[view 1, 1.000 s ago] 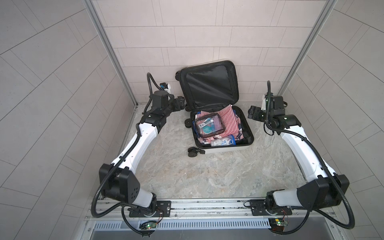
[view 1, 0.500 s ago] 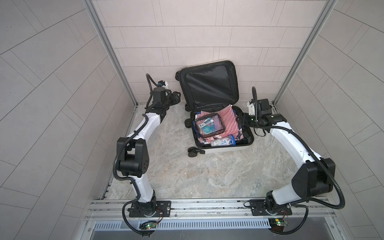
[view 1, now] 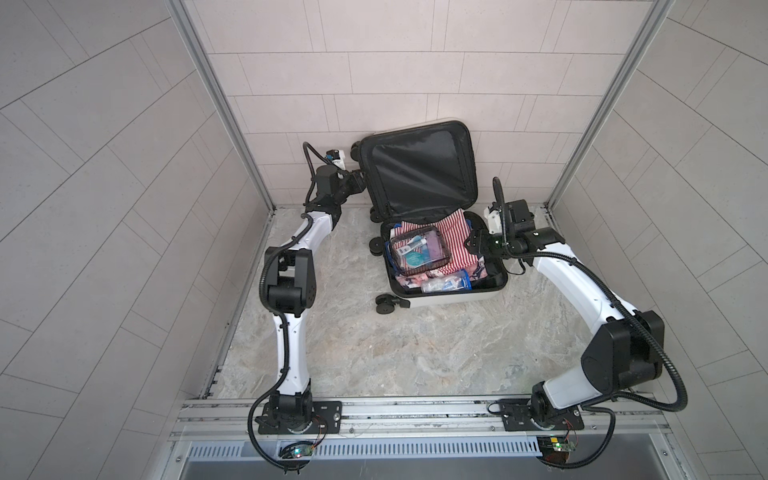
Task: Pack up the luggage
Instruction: 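Move the left gripper to the lid edge while the right gripper nears the suitcase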
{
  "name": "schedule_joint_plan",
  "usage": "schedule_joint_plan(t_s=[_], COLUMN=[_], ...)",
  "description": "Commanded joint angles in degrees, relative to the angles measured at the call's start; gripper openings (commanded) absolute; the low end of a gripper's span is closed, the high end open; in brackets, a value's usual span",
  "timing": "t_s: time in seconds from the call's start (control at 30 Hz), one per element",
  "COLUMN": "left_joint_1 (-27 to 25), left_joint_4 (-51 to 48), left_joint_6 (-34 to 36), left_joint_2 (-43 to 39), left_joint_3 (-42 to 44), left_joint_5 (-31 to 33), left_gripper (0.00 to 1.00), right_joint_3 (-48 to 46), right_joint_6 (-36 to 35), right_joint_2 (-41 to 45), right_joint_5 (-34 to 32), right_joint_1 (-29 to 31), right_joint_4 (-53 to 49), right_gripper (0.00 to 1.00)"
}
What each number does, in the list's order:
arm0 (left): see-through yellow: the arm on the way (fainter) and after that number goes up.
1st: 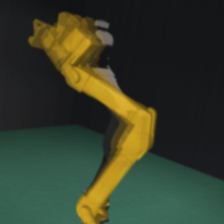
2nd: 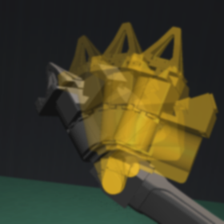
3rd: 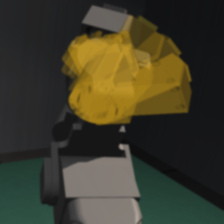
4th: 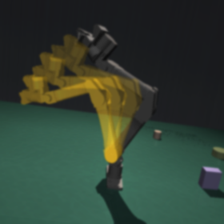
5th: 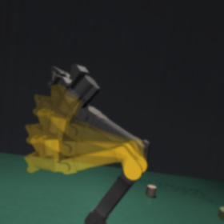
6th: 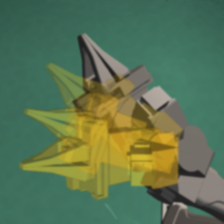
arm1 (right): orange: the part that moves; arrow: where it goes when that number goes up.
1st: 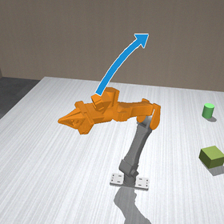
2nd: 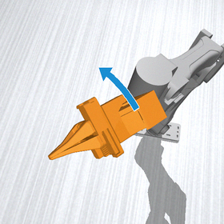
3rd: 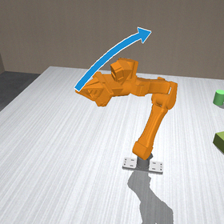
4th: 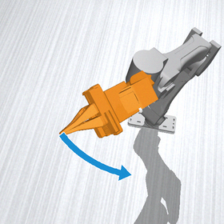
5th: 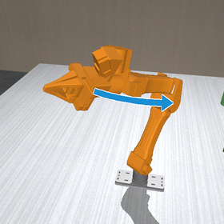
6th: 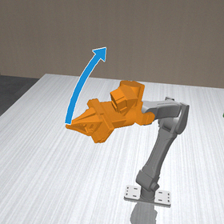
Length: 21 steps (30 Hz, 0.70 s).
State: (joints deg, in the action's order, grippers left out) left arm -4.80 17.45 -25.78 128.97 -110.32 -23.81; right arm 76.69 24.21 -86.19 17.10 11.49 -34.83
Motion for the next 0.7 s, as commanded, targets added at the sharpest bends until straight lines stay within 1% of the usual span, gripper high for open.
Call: schedule_joint_plan(t_s=[0.0, 0.13, 0.33, 0.5, 0.6, 0.67], left_joint_1=[0.9, 0.9, 0.8, 0.4, 0.1, -0.2], left_joint_4=[4.0, 7.5, 12.4, 11.9, 10.8, 9.8], left_joint_6=[1.9, 1.7, -1.0, -1.6, -1.9, -1.9], left_joint_2=[2.3, 5.1, 8.2, 10.7, 12.1, 12.6], left_joint_3=[-4.1, -6.1, -8.6, -12.9, -16.0, -17.3], left_joint_5=[-2.1, -3.9, -6.9, -7.7, -8.1, -8.2], left_gripper=[0.45, 0.44, 0.39, 0.39, 0.34, 0.28], right_joint_3=[-1.7, -3.2, -6.0, -10.1, -12.8, -14.6], right_joint_6=[-0.5, 0.2, 1.4, 2.3, 2.4, 2.6], right_joint_2=[3.1, 3.5, 4.6, 6.9, 8.9, 10.4], right_joint_5=[0.4, 0.3, 0.2, 0.4, 0.2, 0.4], right_joint_1=[1.1, 1.9, 3.3, 3.8, 4.6, 5.2], right_joint_4=[-2.0, -2.2, -1.8, -2.4, -3.4, -4.0], right_gripper=[0.77, 0.77, 0.77, 0.77, 0.76, 0.76])
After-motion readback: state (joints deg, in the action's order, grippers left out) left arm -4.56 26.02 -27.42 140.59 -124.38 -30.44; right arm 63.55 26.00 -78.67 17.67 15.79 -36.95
